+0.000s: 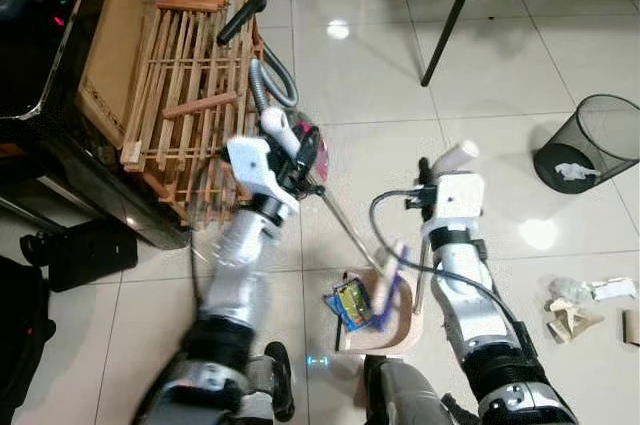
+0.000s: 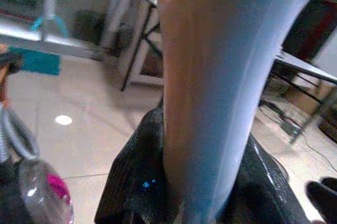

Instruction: Sweep floor

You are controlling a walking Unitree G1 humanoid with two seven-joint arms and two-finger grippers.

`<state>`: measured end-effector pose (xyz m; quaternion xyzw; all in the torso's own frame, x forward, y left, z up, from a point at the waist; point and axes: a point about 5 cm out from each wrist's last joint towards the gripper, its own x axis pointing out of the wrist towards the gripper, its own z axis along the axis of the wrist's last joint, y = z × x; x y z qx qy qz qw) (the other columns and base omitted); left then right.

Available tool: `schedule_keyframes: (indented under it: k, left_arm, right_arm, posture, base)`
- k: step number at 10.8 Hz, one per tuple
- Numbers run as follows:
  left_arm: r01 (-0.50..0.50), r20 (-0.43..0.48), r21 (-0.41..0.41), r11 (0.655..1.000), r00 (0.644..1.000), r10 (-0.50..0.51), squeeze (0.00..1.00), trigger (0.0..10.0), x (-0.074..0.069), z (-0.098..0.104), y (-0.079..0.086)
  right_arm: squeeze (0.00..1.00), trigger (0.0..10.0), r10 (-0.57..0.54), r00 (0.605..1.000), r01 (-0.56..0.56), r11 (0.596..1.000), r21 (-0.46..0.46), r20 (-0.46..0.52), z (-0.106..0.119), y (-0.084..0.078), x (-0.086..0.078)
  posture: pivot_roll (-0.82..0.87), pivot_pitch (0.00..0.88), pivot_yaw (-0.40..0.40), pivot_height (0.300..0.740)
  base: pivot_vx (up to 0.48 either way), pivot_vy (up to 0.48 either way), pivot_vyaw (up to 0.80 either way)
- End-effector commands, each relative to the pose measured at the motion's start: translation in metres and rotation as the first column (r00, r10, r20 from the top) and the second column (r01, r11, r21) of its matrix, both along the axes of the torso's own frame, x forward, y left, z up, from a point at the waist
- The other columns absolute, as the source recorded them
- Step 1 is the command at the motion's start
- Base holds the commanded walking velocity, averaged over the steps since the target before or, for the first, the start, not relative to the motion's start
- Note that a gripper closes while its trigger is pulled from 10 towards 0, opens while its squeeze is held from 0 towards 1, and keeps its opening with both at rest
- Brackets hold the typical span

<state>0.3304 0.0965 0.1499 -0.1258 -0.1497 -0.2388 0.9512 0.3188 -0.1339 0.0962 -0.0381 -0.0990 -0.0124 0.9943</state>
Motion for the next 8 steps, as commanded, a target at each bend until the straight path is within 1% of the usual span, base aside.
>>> schedule_keyframes:
  k: [1,2,3,4,5,6,7,8]
  left_arm:
    - [0.032,0.068,0.0,0.999,0.997,-0.032,0.0,10.0,-0.002,0.015,0.003]
    - [0.008,0.157,0.067,0.998,0.988,-0.018,0.0,10.0,-0.001,0.032,0.016]
    - [-0.001,0.205,0.181,0.983,0.978,-0.037,0.0,10.0,-0.002,0.035,0.026]
    - [0.012,0.186,0.251,0.968,0.981,-0.06,0.0,10.0,-0.006,0.025,0.031]
    - [0.025,0.15,0.303,0.952,0.986,-0.074,0.0,10.0,-0.011,0.011,0.034]
    - [0.017,0.09,0.345,0.939,0.995,-0.051,0.0,10.0,-0.018,-0.015,0.032]
    - [0.009,0.077,0.362,0.932,0.996,-0.04,0.0,10.0,-0.02,-0.023,0.03]
    - [-0.013,0.06,0.396,0.918,0.998,-0.012,0.0,10.0,-0.024,-0.043,0.025]
  right_arm:
    - [0.0,10.0,-0.002,0.992,0.007,0.999,0.036,-0.13,-0.025,-0.001,-0.008]
    - [0.0,10.0,-0.007,0.991,0.011,0.999,0.033,-0.133,-0.027,-0.005,-0.008]
    - [0.0,10.0,-0.013,0.99,0.018,0.999,0.033,-0.143,-0.03,-0.006,-0.01]
    - [0.0,10.0,-0.013,0.989,0.019,0.999,0.037,-0.149,-0.032,-0.006,-0.012]
    - [0.0,10.0,-0.01,0.988,0.017,0.999,0.042,-0.155,-0.035,-0.003,-0.016]
    - [0.0,10.0,-0.004,0.988,0.012,0.999,0.048,-0.157,-0.037,0.001,-0.019]
    - [0.0,10.0,-0.003,0.988,0.011,0.999,0.051,-0.154,-0.038,0.002,-0.02]
    - [0.0,10.0,-0.007,0.989,0.018,0.997,0.073,-0.15,-0.039,0.002,-0.022]
  posture:
    - [0.03,0.27,0.032,0.74]
    - [0.03,0.269,0.032,0.74]
    - [0.04,0.264,0.035,0.74]
    - [0.04,0.264,0.037,0.74]
    - [0.03,0.263,0.039,0.74]
    - [0.03,0.261,0.039,0.74]
    - [0.02,0.264,0.033,0.74]
    - [0.0,0.268,0.02,0.74]
  base:
    - [0.0,0.0,0.0]
    - [0.0,0.0,0.0]
    - [0.0,0.0,0.0]
    - [0.0,0.0,0.0]
    - [0.0,0.0,0.0]
    - [0.0,0.0,0.0]
    - [0.0,0.0,0.0]
    - [0.0,0.0,0.0]
